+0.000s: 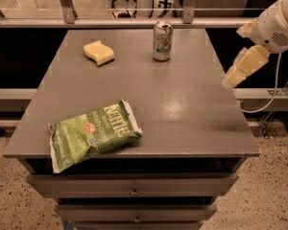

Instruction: Pick 7up can

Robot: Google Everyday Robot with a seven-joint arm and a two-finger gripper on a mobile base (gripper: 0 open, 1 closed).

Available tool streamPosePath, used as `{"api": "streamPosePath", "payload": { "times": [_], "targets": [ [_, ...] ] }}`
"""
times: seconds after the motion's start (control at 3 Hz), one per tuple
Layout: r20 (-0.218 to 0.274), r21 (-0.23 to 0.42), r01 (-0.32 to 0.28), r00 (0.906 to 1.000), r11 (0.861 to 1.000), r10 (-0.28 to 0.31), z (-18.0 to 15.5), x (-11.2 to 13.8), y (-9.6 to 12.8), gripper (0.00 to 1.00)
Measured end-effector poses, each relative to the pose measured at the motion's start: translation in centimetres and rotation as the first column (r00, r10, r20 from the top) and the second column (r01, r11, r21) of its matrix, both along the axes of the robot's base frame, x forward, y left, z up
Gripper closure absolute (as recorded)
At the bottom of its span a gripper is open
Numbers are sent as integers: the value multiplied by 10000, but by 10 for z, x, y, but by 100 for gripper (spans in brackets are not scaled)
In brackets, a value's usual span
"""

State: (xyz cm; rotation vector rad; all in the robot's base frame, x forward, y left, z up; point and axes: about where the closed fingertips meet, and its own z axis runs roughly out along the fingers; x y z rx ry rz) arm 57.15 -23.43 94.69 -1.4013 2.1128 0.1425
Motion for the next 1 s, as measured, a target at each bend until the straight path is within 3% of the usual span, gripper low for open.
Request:
{"api": "streamPosePath", "payload": {
  "times": [0.33,0.67,1.0],
  "targets": [
    [366,823,182,9991,9964,-213,-2,32,2,0],
    [365,823,181,9991,9964,-212,-2,32,2,0],
    [550,1507,-80,9985,9886,-3,-5,52,27,0]
  ]
}}
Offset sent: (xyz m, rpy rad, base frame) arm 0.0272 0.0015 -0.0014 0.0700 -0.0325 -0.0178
